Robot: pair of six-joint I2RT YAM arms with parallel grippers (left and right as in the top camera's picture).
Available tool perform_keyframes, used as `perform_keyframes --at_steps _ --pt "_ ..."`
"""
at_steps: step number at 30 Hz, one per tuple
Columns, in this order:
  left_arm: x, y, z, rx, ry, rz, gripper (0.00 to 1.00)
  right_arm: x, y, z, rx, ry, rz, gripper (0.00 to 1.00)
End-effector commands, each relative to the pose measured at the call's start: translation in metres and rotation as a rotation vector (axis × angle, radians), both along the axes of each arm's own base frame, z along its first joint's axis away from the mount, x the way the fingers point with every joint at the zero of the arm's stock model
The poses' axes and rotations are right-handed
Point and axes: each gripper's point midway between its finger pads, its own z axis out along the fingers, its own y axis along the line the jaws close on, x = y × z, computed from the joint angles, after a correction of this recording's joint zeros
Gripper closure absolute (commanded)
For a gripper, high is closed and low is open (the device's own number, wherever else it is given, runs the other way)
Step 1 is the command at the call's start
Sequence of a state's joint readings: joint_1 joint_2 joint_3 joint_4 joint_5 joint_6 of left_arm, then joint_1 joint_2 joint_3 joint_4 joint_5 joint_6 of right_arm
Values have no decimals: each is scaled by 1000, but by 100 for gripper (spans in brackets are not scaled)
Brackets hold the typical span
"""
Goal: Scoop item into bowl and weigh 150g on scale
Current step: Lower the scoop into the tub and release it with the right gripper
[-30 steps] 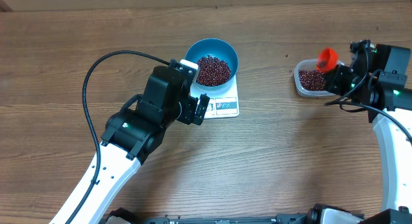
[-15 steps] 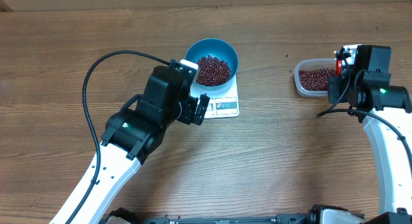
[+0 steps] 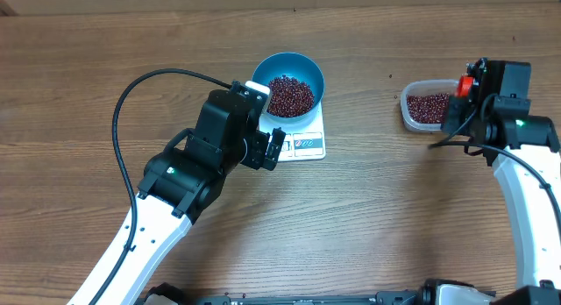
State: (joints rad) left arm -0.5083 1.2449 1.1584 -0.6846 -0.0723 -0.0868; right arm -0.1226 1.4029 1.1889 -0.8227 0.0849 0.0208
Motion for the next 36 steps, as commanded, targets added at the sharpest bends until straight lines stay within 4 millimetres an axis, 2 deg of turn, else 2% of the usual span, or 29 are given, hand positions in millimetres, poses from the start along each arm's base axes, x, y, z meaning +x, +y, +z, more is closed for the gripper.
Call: perform_keyframes --at_steps 1,4,7,12,17,21,24,26,29,33,36 --pt "4 1 8 -1 -21 7 0 10 14 -22 145 28 -76 96" --pt "4 1 8 -1 -21 7 1 16 20 -49 221 90 -128 96" --pt "4 1 8 -1 -21 7 1 19 19 -62 260 110 -199 82" --pt "4 1 8 -1 -21 7 1 26 18 -75 310 114 -288 81" --pt "4 1 8 -1 -21 7 1 27 19 -77 314 118 -291 79" --pt "4 1 8 -1 -21 7 1 19 19 -80 309 152 -292 58" --pt "4 1 8 -1 -21 7 1 9 18 -84 294 194 -300 33" --pt "4 1 8 -1 -21 7 0 6 19 -85 288 209 -290 28" --pt "4 1 8 -1 -21 7 1 -3 18 -88 249 252 -233 14" --pt "4 1 8 -1 -21 7 1 -6 17 -89 191 275 -125 0" --pt "4 1 8 -1 -21 7 0 -7 17 -89 131 290 7 0"
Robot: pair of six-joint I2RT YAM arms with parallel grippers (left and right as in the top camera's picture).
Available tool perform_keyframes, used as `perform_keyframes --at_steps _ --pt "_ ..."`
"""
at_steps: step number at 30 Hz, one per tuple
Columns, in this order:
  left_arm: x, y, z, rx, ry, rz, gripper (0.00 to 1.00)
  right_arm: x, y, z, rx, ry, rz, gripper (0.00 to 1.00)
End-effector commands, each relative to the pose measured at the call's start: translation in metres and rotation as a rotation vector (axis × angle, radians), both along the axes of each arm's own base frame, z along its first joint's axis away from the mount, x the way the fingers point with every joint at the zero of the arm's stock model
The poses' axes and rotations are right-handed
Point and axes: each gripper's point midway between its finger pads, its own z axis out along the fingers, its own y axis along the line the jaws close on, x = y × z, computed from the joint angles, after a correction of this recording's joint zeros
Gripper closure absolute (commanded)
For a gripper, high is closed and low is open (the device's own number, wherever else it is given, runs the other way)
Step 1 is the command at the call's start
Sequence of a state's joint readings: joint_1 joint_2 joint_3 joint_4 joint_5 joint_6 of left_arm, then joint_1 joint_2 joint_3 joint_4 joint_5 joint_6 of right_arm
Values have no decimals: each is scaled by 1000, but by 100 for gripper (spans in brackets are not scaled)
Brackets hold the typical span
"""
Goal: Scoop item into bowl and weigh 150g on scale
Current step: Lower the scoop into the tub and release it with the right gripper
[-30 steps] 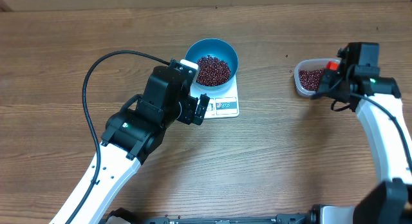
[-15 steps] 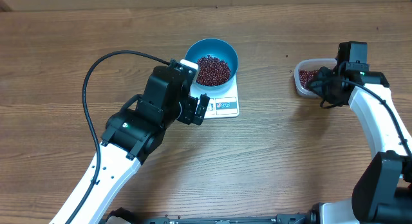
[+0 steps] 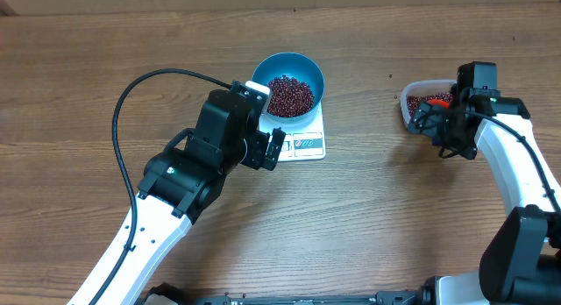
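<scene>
A blue bowl [image 3: 313,70] filled with red beans [image 3: 289,95] stands on a white scale [image 3: 308,145] at the table's middle back. My left gripper [image 3: 275,147] hovers at the scale's front left corner, its fingers apart and nothing between them. At the right, a clear container [image 3: 408,117] holds more red beans. My right gripper [image 3: 436,115] is tipped down over that container, shut on a red scoop [image 3: 439,100] whose end lies among the beans. The arm hides much of the scoop.
The wooden table [image 3: 368,217] runs wide around both arms. A black cable [image 3: 131,103] loops from the left arm across the table's left side. The right arm's white link [image 3: 517,165] runs down the right edge.
My right gripper has moved left and turned down, so the red scoop now sits in the clear container instead of beside its right end. The left arm, bowl and scale are unchanged.
</scene>
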State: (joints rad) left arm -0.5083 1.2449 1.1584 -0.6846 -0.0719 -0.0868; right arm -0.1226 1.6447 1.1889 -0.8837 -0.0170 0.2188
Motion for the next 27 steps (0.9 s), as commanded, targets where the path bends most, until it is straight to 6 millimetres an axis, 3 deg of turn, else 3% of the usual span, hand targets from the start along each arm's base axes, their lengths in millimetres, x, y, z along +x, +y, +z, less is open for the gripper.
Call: perform_keyframes --at_steps 1,9,14,21,27 --pt "5 1 8 -1 -21 8 0 0 -1 0 -68 5 183 0" --pt "5 1 8 -1 -21 8 1 0 -1 18 -100 -40 248 0" --pt "5 1 8 -1 -21 8 1 -5 -3 50 -131 -79 259 0" --pt "5 1 8 -1 -21 8 0 -29 -4 101 -168 -143 247 0" --pt "5 1 8 -1 -21 8 1 -41 -3 119 -177 -184 244 0"
